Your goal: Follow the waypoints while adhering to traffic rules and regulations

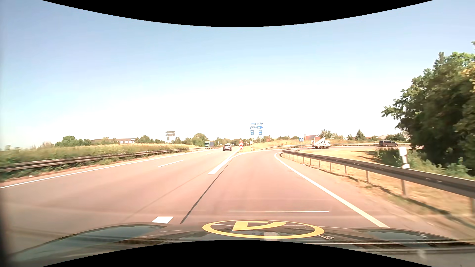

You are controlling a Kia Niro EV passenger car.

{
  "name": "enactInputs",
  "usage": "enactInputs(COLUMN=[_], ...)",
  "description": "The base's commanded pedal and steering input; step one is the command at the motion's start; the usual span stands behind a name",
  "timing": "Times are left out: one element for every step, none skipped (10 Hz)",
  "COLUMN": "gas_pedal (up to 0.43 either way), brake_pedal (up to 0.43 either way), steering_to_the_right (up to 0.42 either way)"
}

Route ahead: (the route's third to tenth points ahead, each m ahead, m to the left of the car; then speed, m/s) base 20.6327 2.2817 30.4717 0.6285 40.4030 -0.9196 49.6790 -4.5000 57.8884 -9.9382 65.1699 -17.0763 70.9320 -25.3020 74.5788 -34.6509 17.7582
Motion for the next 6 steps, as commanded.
enactInputs(gas_pedal=[0.0,0.0,0.0,0.0,0.0,0.0], brake_pedal=[0.0,0.0,0.0,0.0,0.0,0.0], steering_to_the_right=[-0.003,-0.003,-0.001,0.004,0.01,0.012])
